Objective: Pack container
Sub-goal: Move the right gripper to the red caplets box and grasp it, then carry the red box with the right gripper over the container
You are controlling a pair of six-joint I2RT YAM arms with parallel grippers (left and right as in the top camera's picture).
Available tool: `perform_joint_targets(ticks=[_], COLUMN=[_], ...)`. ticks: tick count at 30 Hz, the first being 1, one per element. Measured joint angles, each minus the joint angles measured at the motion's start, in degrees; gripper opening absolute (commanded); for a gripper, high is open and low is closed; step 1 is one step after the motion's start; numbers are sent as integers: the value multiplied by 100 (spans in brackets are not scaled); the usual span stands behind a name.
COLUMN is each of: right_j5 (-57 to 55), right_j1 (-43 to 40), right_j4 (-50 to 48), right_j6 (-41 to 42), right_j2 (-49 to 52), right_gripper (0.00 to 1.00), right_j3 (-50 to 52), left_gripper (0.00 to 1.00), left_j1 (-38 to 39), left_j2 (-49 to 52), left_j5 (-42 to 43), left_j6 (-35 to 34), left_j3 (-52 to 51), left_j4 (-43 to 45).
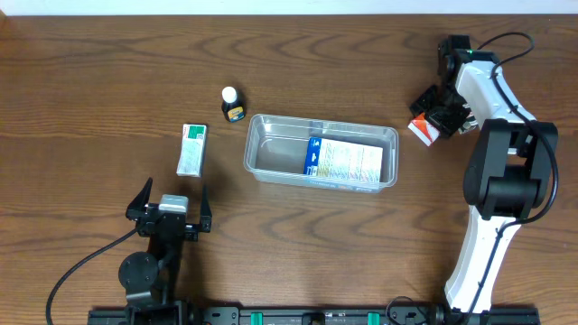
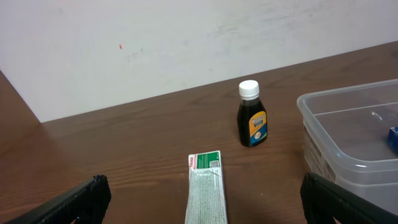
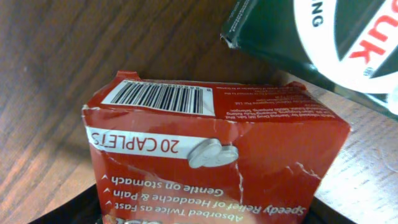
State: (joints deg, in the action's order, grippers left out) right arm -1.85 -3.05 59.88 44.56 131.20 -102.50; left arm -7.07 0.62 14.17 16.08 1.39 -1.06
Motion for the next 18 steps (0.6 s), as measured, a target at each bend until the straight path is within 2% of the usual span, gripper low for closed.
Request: perform_joint_targets(ticks=[4, 14, 18], right_j5=[-48, 20, 570], right_j1=[0, 0, 0], right_j4=[46, 190, 411], right_j6=[-199, -1027, -1569], right_j2=[-2, -2, -2], right_gripper=[41, 41, 40], right_j3=[-44, -94, -361], left_gripper=[98, 98, 98], left_j1=[0, 0, 0], left_j2=[0, 0, 0], left_j5=[0, 0, -2], left_j6=[0, 0, 0], left_j3=[0, 0, 0], left_j4=[0, 0, 0])
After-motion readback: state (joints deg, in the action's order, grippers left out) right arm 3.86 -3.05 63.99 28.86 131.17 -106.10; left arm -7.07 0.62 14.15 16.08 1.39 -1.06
